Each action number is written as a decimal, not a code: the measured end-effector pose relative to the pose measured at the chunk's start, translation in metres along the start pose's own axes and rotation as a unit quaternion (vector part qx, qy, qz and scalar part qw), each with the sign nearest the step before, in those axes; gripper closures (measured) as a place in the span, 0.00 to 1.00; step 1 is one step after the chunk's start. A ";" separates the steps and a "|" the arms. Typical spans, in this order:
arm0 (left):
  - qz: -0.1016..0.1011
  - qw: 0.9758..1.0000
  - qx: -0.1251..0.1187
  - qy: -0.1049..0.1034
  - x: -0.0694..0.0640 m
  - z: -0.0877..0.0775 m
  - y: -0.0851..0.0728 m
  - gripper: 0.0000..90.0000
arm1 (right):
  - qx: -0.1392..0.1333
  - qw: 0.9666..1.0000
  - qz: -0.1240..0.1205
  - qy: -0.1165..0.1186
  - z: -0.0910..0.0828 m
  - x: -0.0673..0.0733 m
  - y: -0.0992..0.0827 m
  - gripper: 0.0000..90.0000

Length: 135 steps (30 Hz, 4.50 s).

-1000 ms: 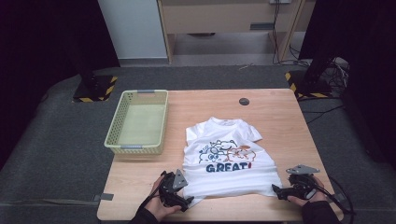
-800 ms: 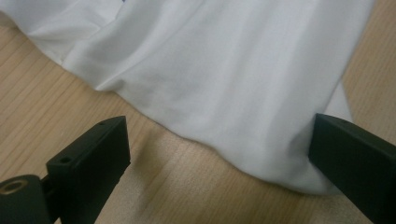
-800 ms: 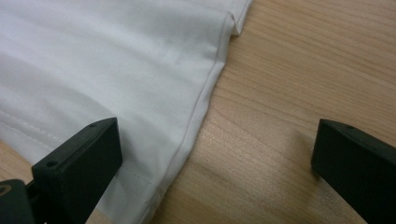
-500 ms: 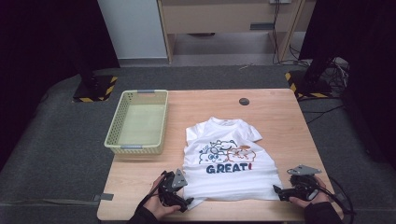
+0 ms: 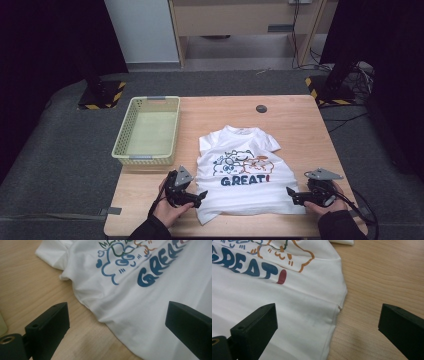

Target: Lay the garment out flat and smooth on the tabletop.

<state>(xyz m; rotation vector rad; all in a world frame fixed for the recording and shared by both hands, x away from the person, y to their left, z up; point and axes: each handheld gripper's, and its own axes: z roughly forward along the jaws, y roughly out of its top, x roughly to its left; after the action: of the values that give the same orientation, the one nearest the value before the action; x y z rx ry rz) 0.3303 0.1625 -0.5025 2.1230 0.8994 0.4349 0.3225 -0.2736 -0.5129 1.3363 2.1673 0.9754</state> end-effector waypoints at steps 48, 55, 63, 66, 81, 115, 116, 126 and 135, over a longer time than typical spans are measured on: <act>-0.078 0.991 -0.046 0.097 0.056 0.056 0.086 0.08 | 0.051 0.995 -0.073 0.051 0.022 0.032 -0.011 0.04; -0.087 0.989 -0.038 0.117 0.067 0.073 0.089 0.12 | 0.051 0.995 -0.071 0.049 0.021 0.032 -0.012 0.04; -0.098 0.986 -0.019 0.130 0.077 0.095 0.081 0.16 | 0.050 0.995 -0.072 0.050 0.021 0.032 -0.012 0.04; -0.109 0.985 -0.014 0.133 0.082 0.102 0.078 0.17 | 0.051 0.995 -0.073 0.050 0.021 0.032 -0.012 0.04; -0.112 0.984 0.019 0.135 0.091 0.121 0.065 0.38 | 0.052 0.994 -0.076 0.051 0.021 0.032 -0.012 0.04; -0.104 0.990 -0.017 0.099 0.082 0.118 0.061 0.97 | 0.053 0.994 -0.080 0.053 0.021 0.031 -0.012 0.04; -0.106 0.989 -0.021 0.096 0.082 0.117 0.062 0.97 | 0.053 0.994 -0.080 0.053 0.021 0.031 -0.012 0.04; -0.077 0.993 -0.078 0.040 0.054 0.091 0.100 0.97 | 0.053 0.994 -0.080 0.053 0.021 0.031 -0.012 0.04; -0.046 0.996 -0.080 -0.009 0.011 0.095 0.120 0.97 | 0.053 0.994 -0.080 0.054 0.021 0.031 -0.012 0.04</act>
<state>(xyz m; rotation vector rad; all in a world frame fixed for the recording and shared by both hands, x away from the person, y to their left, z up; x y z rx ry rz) 0.4464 0.0665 -0.4710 1.9291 0.9183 0.4254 0.3146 -0.2422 -0.5353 1.1579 2.3955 0.9001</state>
